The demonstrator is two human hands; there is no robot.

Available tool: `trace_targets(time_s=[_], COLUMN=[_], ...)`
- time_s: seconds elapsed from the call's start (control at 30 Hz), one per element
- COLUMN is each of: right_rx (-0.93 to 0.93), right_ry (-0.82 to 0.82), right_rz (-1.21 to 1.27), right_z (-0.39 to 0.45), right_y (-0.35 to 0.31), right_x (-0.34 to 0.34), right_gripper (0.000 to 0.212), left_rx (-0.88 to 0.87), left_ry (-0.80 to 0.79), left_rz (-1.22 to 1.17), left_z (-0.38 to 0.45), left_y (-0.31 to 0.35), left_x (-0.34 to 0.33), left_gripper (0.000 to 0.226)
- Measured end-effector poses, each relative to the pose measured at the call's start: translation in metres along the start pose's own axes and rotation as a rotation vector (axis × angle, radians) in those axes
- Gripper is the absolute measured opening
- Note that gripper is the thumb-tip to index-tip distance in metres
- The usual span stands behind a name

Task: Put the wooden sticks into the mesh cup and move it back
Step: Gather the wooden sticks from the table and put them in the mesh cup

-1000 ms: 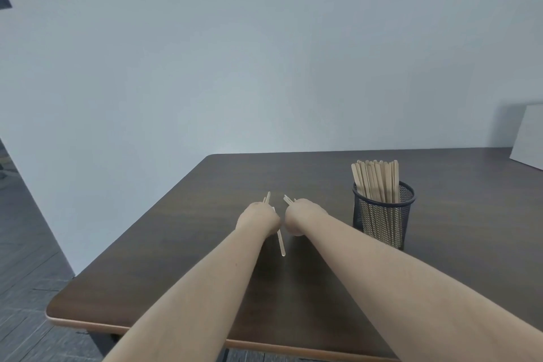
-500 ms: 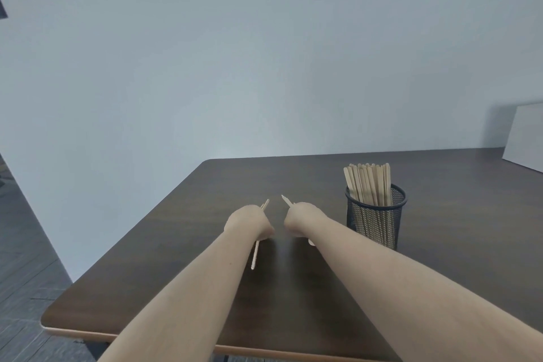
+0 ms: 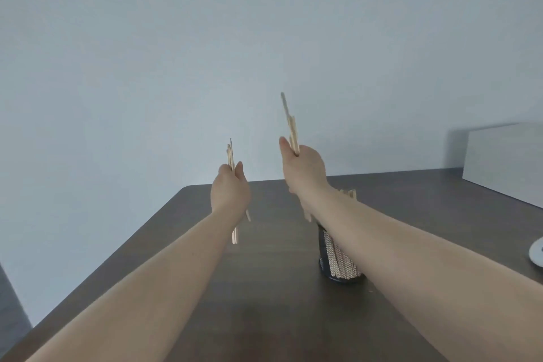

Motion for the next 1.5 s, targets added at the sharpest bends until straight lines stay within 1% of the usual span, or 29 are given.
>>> trace_targets(time_s=[0.1,0.2,0.3,0.4,0.5,0.6,0.7,0.83,0.97,1.1,1.27,1.37,1.43,1.5], right_rx=[-0.055,-0.121,-0.152,-0.155,-0.138,-0.122,-0.103,-0.077,-0.081,-0.088,-0.09,-0.093,-0.099,-0.102], right_ry=[0.046,0.039,0.044,0.069,0.081,0.068,0.039,0.036,0.044,0.053,0.072,0.104,0.132,0.152], right_rz=[0.236,0.373,0.378,0.345,0.338,0.316,0.338,0.243,0.214,0.223,0.139,0.149,0.161,0.226], right_z=[0.015,0.021,0.022,0.02,0.019,0.019,0.017,0.018,0.019,0.019,0.017,0.017,0.018,0.017], right_y=[0.003,0.023,0.047,0.065,0.075,0.079,0.081,0.087,0.093,0.094,0.094,0.096,0.098,0.096], right_x=[0.043,0.07,0.082,0.086,0.084,0.077,0.068,0.063,0.062,0.063,0.063,0.066,0.069,0.074], right_gripper=[0.051,0.05,0.05,0.05,0.048,0.049,0.044,0.044,0.037,0.042,0.041,0.035,0.033,0.024], left_rx=[-0.047,-0.076,-0.095,-0.114,-0.084,-0.04,-0.012,0.016,-0.021,-0.035,-0.037,-0.018,-0.034,-0.064], left_ry=[-0.015,-0.073,-0.116,-0.16,-0.23,-0.241,-0.24,-0.238,-0.219,-0.219,-0.225,-0.218,-0.177,-0.133], left_rz=[-0.257,-0.396,-0.488,-0.526,-0.569,-0.558,-0.54,-0.541,-0.494,-0.489,-0.472,-0.466,-0.471,-0.479], left_z=[0.0,0.0,-0.006,-0.019,-0.03,-0.036,-0.039,-0.042,-0.042,-0.04,-0.047,-0.05,-0.049,-0.046], left_y=[0.038,0.068,0.093,0.111,0.116,0.107,0.093,0.077,0.077,0.081,0.076,0.069,0.07,0.074], left_x=[-0.009,-0.033,-0.059,-0.083,-0.107,-0.124,-0.134,-0.138,-0.136,-0.137,-0.14,-0.141,-0.135,-0.127], left_gripper=[0.031,0.036,0.042,0.048,0.051,0.05,0.048,0.044,0.042,0.04,0.038,0.037,0.036,0.032])
Point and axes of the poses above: each hand's wrist, its own z-axis towards the middle knuckle, its own x-axis out of the back of the hand, y = z × x, the point moved 9 cm from there along z, towards the middle knuckle, and after that the axes turned 6 degrees about -z, right-handed, at the moved point
